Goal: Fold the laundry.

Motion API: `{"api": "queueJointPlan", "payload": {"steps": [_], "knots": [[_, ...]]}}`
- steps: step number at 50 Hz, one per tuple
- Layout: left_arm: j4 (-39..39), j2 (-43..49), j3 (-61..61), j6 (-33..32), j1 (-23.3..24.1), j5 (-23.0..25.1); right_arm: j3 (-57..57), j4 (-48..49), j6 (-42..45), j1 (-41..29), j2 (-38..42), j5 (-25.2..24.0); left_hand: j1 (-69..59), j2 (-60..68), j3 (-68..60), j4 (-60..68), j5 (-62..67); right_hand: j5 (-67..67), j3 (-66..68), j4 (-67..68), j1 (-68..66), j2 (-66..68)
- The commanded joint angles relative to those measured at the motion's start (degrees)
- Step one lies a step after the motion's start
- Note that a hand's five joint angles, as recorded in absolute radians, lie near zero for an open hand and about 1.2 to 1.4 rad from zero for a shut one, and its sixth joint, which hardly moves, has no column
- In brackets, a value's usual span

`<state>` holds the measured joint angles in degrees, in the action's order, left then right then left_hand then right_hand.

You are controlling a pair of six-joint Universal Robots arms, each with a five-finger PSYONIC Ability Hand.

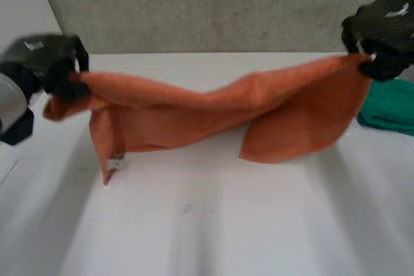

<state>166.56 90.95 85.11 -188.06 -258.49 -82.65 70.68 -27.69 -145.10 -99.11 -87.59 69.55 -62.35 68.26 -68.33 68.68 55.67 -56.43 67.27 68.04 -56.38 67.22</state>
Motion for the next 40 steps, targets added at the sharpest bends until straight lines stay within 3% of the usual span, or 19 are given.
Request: {"api": "queueJointPlan", "payload": {"steps": [1, 7, 12, 16, 21, 24, 32, 40], "knots": [[-0.4, 6.1, 1.4, -0.3, 0.2, 1.4, -0.6, -4.2, 9.1, -10.2, 9.7, 12.7, -17.7, 11.7, -11.7, 11.3, 14.3, -13.6, 12.7, 12.0, -23.6, 12.8], [-0.2, 14.5, -4.1, -4.4, 0.4, 1.0, -8.1, -1.5, 14.3, -11.2, 20.3, 21.1, -17.7, 11.7, -11.7, 11.3, 14.3, -13.6, 12.7, 12.0, -23.6, 12.8], [0.2, 22.0, -15.3, -5.0, 1.4, 0.6, -21.3, 8.7, 13.0, -13.3, 29.2, 21.8, -17.7, 11.7, -11.7, 11.3, 14.3, -13.6, 12.7, 12.0, -23.6, 12.8], [8.2, 24.4, -27.9, -4.8, 3.1, -0.8, -33.1, 21.8, 9.6, -14.0, 32.4, 21.8, -17.7, 11.7, -11.7, 11.3, 14.3, -13.6, 12.7, 12.0, -23.6, 12.8], [22.3, 22.9, -31.4, -4.0, 3.3, -3.4, -36.6, 39.4, 3.3, -13.8, 31.2, 22.2, -17.7, 11.7, -11.7, 11.3, 14.3, -13.6, 12.7, 12.0, -23.6, 12.8], [28.9, 18.4, -30.8, -2.1, 3.2, -5.7, -33.9, 45.2, 1.1, -13.8, 27.9, 22.1, -17.7, 11.7, -11.7, 11.3, 14.3, -13.6, 12.7, 12.0, -23.6, 12.8], [25.3, 17.5, -19.3, -1.0, 2.3, -5.9, -20.9, 39.0, 1.5, -13.2, 26.4, 21.0, -17.7, 11.7, -11.7, 11.3, 14.3, -13.6, 12.7, 12.0, -23.6, 12.8], [24.8, 17.9, -1.9, -1.5, 1.3, -5.8, 4.1, 33.4, 7.3, -13.3, 23.9, 18.2, -17.7, 11.7, -11.7, 11.3, 14.3, -13.6, 12.7, 12.0, -23.6, 12.8]]}}
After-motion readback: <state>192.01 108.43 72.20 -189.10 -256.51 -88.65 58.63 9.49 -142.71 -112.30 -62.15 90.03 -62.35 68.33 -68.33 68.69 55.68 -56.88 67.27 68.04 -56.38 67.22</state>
